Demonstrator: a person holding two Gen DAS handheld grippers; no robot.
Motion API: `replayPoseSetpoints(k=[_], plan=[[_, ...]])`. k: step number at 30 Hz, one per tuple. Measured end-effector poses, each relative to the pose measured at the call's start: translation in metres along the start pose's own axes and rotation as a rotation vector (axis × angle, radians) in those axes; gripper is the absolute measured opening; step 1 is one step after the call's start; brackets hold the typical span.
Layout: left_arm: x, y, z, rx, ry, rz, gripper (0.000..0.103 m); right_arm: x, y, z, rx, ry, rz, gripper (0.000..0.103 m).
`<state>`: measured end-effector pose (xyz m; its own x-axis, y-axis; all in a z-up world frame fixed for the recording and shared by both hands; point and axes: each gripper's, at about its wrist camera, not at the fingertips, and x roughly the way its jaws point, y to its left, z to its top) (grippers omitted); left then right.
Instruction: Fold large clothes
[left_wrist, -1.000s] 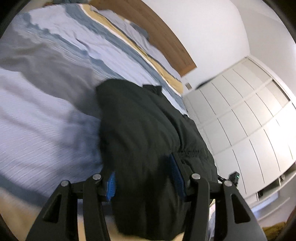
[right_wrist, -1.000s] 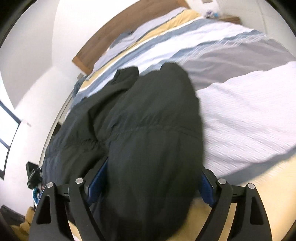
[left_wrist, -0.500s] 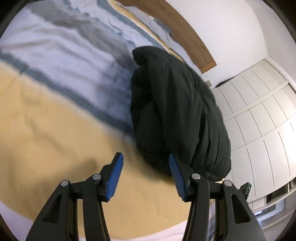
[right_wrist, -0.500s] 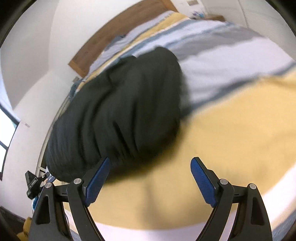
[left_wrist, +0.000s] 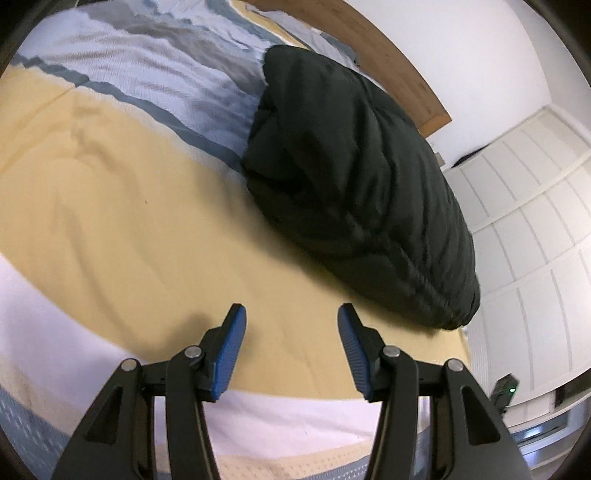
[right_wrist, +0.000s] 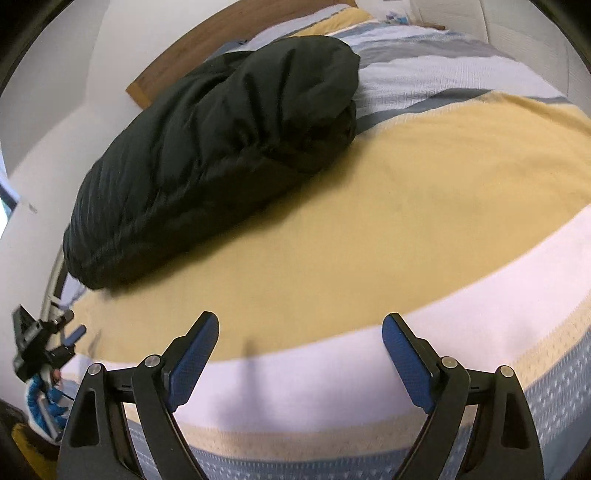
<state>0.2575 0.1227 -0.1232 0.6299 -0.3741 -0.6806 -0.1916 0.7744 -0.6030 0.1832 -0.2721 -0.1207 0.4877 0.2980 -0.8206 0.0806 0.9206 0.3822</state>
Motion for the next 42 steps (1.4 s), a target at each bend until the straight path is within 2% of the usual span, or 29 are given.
replayPoseSetpoints(k=[3, 4, 5, 6, 12, 17, 20, 24, 30, 42], plan=[[-0.008, -0.019, -0.020, 0.042, -0.035, 0.048, 0.053, -0.006, 0.009, -0.014, -0.042, -0.039, -0.033, 0.097], [-0.009, -0.023, -0.025, 0.053, -0.045, 0.066, 0.066, -0.009, 0.013, -0.020, -0.059, -0.061, -0.045, 0.098], [-0.012, -0.026, -0.030, 0.065, -0.058, 0.085, 0.072, -0.010, 0.015, -0.024, -0.069, -0.074, -0.053, 0.099], [-0.013, -0.033, -0.038, 0.090, -0.075, 0.113, 0.072, -0.013, 0.019, -0.030, -0.088, -0.096, -0.069, 0.102], [-0.011, -0.063, -0.074, 0.209, -0.078, 0.225, 0.072, -0.032, 0.032, -0.055, -0.134, -0.188, -0.113, 0.103], [-0.013, -0.086, -0.097, 0.290, -0.101, 0.272, 0.072, -0.048, 0.044, -0.067, -0.162, -0.237, -0.119, 0.103], [-0.014, -0.098, -0.112, 0.337, -0.117, 0.272, 0.072, -0.048, 0.049, -0.070, -0.185, -0.251, -0.121, 0.103], [-0.013, -0.114, -0.126, 0.397, -0.149, 0.321, 0.072, -0.053, 0.058, -0.081, -0.223, -0.271, -0.117, 0.103], [-0.014, -0.122, -0.136, 0.413, -0.196, 0.347, 0.072, -0.053, 0.068, -0.083, -0.263, -0.308, -0.107, 0.103], [-0.006, -0.115, -0.140, 0.428, -0.205, 0.372, 0.072, -0.039, 0.074, -0.085, -0.292, -0.287, -0.092, 0.103]])
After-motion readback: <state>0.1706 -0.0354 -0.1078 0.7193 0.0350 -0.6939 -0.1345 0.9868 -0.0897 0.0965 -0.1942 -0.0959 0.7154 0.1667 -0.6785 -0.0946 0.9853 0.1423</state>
